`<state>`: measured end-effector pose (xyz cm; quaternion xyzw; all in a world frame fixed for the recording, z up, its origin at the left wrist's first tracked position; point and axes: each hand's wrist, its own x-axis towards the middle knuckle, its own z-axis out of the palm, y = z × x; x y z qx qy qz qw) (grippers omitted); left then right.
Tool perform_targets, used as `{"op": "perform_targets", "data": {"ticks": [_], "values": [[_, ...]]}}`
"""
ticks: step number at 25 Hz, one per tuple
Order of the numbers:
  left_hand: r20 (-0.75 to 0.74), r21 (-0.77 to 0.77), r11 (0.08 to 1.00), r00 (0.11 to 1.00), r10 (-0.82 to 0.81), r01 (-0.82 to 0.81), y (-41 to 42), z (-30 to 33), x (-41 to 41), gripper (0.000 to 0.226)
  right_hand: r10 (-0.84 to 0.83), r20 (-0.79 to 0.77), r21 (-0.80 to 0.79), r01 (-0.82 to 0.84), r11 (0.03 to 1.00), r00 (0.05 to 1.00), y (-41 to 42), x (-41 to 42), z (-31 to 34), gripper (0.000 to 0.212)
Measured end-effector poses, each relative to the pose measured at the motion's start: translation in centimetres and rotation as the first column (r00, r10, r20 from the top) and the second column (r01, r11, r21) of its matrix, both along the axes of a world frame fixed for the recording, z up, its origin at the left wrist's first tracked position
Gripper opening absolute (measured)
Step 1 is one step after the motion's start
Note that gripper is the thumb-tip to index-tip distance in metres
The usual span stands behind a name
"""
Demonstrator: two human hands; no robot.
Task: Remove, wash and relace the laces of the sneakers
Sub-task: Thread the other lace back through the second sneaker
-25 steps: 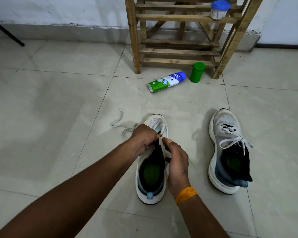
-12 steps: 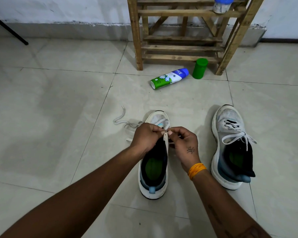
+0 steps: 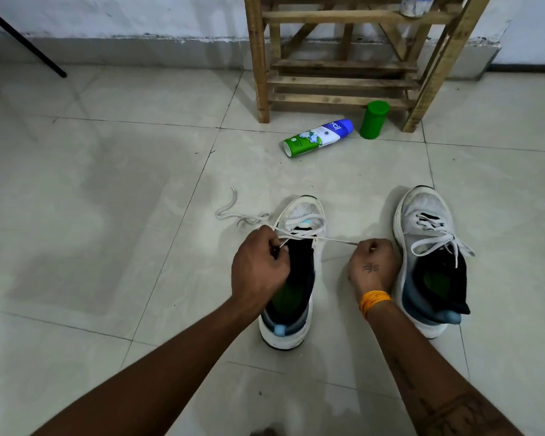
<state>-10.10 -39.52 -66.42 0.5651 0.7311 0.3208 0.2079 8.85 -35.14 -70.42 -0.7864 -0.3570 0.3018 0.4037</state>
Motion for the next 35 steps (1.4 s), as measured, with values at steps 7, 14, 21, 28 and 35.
{"op": "perform_targets", "data": {"ticks": [7, 14, 21, 28, 35], "values": [[0.042, 0.020, 0.998, 0.998, 0.053, -0.054, -0.7, -0.2, 0.4, 0.021, 0.595, 0.269, 0.149, -0.643, 0.751, 0.757, -0.3, -1.1, 1.0, 0.007], [0.062, 0.021, 0.992, 0.990, 0.123, -0.125, -0.8, -0.4, 0.4, 0.022, 0.508, 0.589, -0.153, -0.530, 0.834, 0.629, -0.6, 1.0, -0.3, 0.021], [0.051, 0.029, 0.990, 0.989, 0.140, -0.141, -0.8, -0.3, 0.6, 0.021, 0.554, 0.571, -0.196, -0.555, 0.808, 0.605, 0.2, 0.0, 0.4, 0.010], [0.058, 0.037, 0.987, 0.987, 0.151, -0.153, -0.8, -0.4, 0.7, 0.021, 0.668, 0.521, -0.142, -0.718, 0.681, 0.531, 0.5, 0.1, 2.2, 0.021], [0.071, 0.047, 0.982, 0.982, 0.177, -0.181, -0.9, -0.3, 0.7, 0.020, 0.602, 0.602, -0.434, -0.418, 0.798, 0.525, 0.0, 3.2, 1.8, 0.018]]}}
